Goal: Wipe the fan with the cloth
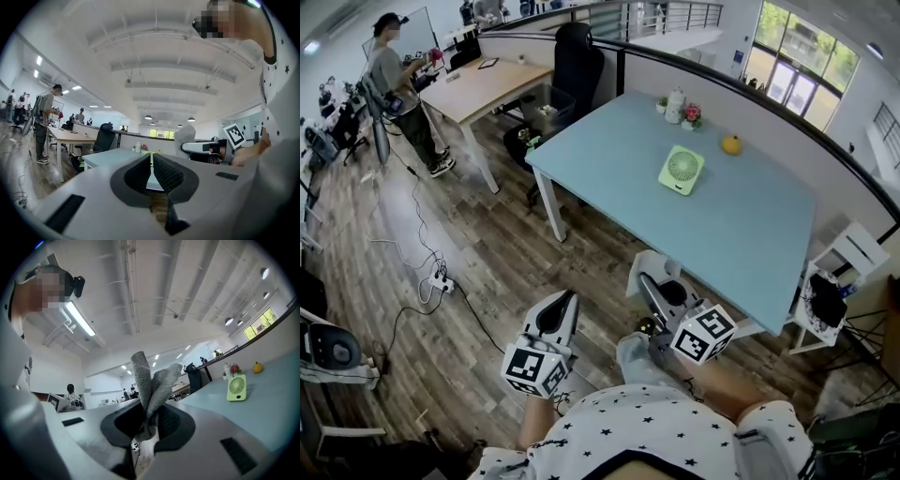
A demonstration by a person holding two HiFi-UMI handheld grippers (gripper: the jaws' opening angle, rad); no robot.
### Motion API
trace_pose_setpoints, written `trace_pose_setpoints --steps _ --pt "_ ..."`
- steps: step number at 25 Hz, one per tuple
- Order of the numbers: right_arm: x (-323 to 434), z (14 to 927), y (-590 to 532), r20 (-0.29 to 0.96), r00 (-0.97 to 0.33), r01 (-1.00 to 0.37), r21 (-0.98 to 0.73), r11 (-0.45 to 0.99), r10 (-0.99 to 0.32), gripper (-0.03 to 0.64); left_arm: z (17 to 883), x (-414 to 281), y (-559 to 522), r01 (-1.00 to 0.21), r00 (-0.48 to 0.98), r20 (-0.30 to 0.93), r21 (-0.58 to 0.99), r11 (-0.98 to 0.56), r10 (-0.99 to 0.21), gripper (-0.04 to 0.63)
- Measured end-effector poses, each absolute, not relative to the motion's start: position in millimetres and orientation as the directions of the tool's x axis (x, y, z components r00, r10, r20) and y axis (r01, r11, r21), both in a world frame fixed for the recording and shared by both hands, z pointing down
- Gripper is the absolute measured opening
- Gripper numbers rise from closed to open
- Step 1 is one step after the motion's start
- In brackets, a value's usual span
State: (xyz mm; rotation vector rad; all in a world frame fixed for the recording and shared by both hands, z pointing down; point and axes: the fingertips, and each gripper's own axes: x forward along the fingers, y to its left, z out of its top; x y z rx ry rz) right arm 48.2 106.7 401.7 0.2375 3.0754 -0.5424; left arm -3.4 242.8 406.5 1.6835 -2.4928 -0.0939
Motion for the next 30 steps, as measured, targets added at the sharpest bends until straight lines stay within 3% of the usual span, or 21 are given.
trace_pose_setpoints --steps 20,30 --pt "-64 410 -88 -0.059 -0.998 0.052 -0.369 0.928 0.032 0.043 399 -128 48 -0.954 -0.286 0.092 0.072 0.292 -0.954 0.040" --pt "-55 418 -170 -0.036 -0.994 -0.078 -0.382 0.921 -0.099 0.043 399 -138 -53 -0.985 -0.151 0.102 0.067 0.158 -0.983 0.040"
